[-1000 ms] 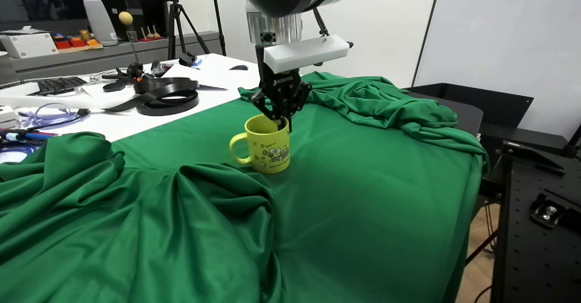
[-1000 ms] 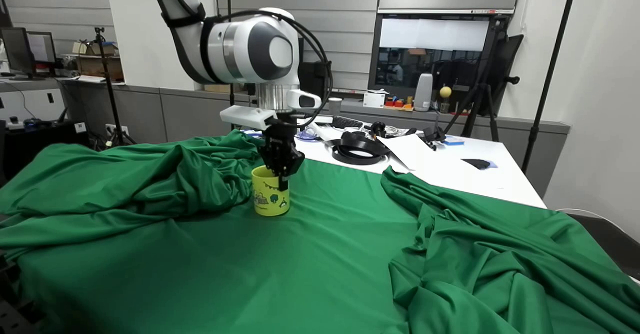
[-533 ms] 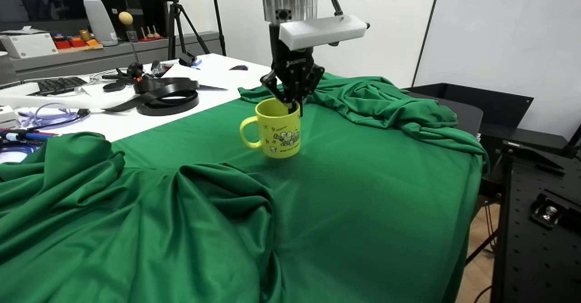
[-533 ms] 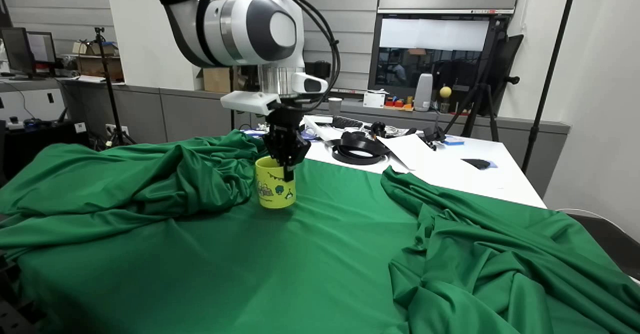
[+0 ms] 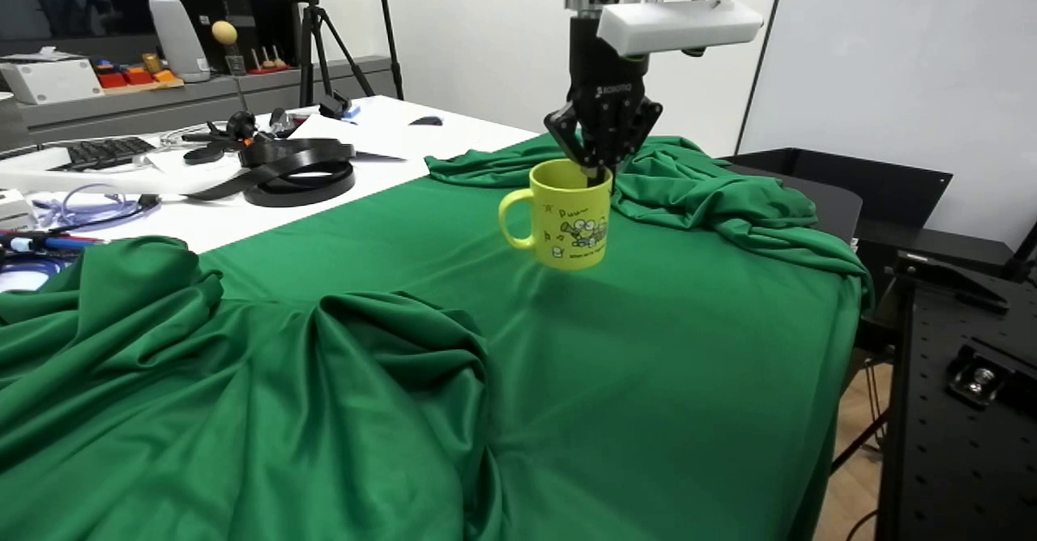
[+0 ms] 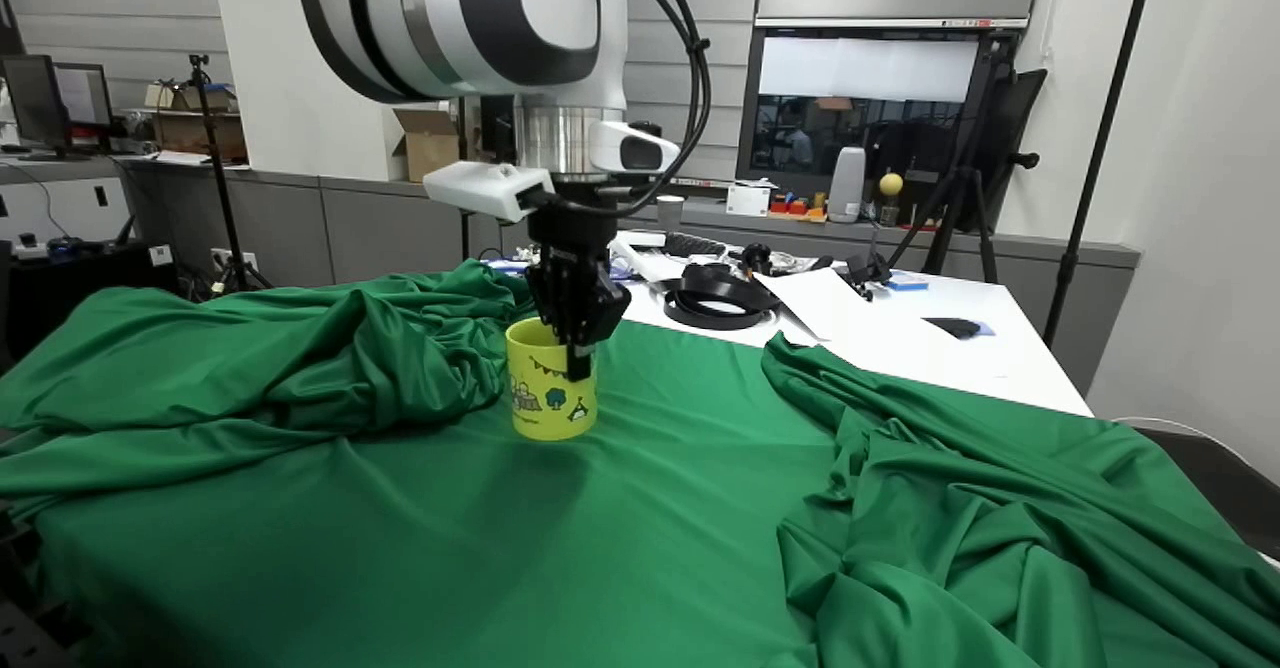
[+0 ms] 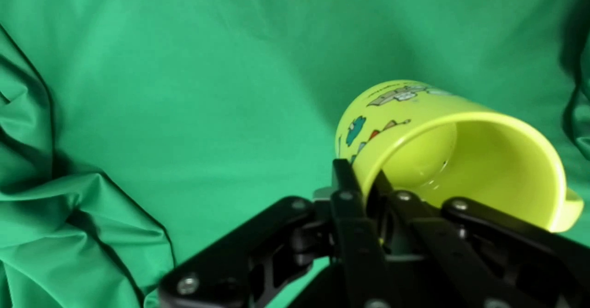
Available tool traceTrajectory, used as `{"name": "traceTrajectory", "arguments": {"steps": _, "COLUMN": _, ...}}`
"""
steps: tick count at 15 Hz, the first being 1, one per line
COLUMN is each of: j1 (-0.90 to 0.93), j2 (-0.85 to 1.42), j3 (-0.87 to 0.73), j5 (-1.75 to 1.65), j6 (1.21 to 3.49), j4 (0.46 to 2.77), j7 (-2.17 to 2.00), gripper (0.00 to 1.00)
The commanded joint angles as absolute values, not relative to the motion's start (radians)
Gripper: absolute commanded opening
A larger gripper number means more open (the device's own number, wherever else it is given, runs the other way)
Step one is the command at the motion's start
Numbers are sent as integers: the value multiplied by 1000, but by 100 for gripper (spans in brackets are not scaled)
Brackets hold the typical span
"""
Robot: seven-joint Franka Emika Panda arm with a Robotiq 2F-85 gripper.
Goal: Move the cup towards you
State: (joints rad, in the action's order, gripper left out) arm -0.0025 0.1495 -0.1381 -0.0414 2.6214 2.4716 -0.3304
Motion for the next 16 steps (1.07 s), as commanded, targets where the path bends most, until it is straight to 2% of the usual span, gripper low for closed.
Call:
{"name": "traceTrajectory", "arguments": {"steps": 1, "j1": -36, "j2": 118, "j3": -135, "j5": -16, "j6": 2669, "j4": 2540, "j7": -312, "gripper": 3}}
{"name": "traceTrajectory", "arguments": {"steps": 9, "j1": -53, "j2": 165, "j3": -135, "j5": 4, "j6": 2710, "j4": 2573, "j7": -304, "gripper": 3}}
{"name": "traceTrajectory", "arguments": {"steps": 10, "j1": -52, "j2": 172, "j3": -136, "j5": 6, "j6": 2707, "j4": 2571, "j7": -303, "gripper": 8}}
{"name": "traceTrajectory", "arguments": {"steps": 11, "j1": -52, "j2": 177, "j3": -136, "j5": 7, "j6": 2705, "j4": 2570, "j7": -303, "gripper": 31}}
{"name": "traceTrajectory", "arguments": {"steps": 16, "j1": -56, "j2": 185, "j3": -134, "j5": 34, "j6": 2698, "j4": 2567, "j7": -290, "gripper": 62}}
